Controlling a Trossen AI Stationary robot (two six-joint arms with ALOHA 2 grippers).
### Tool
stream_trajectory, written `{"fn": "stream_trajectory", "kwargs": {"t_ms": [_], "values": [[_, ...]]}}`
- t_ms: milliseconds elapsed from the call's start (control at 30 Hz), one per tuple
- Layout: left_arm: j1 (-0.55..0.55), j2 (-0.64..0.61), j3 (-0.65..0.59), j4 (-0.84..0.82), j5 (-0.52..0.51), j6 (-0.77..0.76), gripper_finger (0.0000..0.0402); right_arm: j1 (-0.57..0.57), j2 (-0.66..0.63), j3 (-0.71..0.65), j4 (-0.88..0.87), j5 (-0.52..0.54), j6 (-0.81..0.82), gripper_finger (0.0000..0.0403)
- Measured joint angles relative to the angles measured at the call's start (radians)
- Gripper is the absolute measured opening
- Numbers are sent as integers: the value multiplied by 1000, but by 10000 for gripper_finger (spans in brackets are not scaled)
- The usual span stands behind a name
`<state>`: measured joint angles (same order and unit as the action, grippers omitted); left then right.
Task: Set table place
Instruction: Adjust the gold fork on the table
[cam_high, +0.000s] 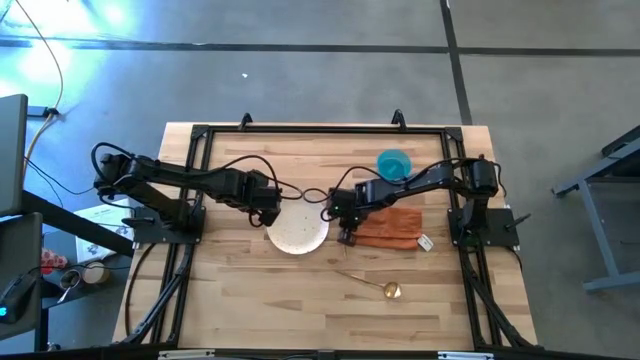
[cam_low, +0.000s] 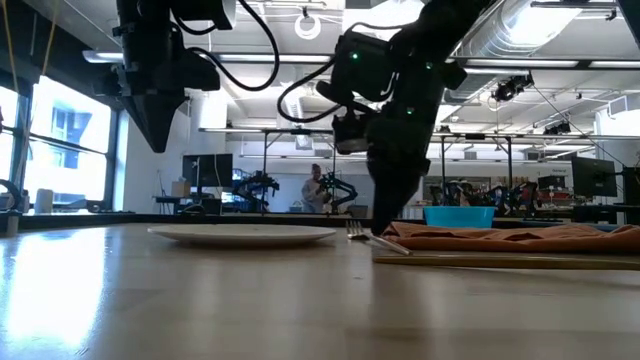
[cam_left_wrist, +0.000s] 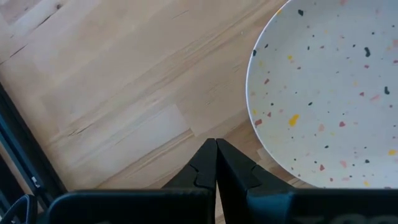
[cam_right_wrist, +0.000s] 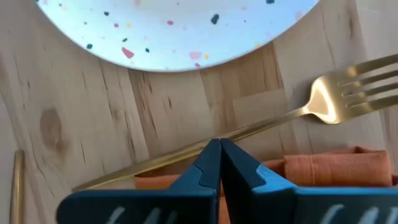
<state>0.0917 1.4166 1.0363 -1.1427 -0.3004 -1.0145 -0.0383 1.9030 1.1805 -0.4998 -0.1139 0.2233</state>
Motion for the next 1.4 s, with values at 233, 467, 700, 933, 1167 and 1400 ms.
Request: {"fn": "stream_trajectory", "kwargs": {"t_ms": [233, 467, 700, 933, 1167, 1400], "values": [[0, 0, 0, 2, 0, 0, 0, 0, -1, 4, -28, 40, -22, 0], [0, 0, 0, 16, 1, 0, 0, 0, -31, 4, -37, 54, -21, 0], [0, 0, 0, 26, 1, 0, 0, -7, -38, -2, -56, 85, -47, 0], [0, 0, 0, 25, 1, 0, 0, -9, -35, -42, -1, 84, -41, 0], [0, 0, 0, 26, 0, 13, 0, -9, -35, -65, 34, 80, -21, 0], [0, 0, 0, 26, 0, 15, 0, -7, -34, -65, 110, 80, 18, 0]]}}
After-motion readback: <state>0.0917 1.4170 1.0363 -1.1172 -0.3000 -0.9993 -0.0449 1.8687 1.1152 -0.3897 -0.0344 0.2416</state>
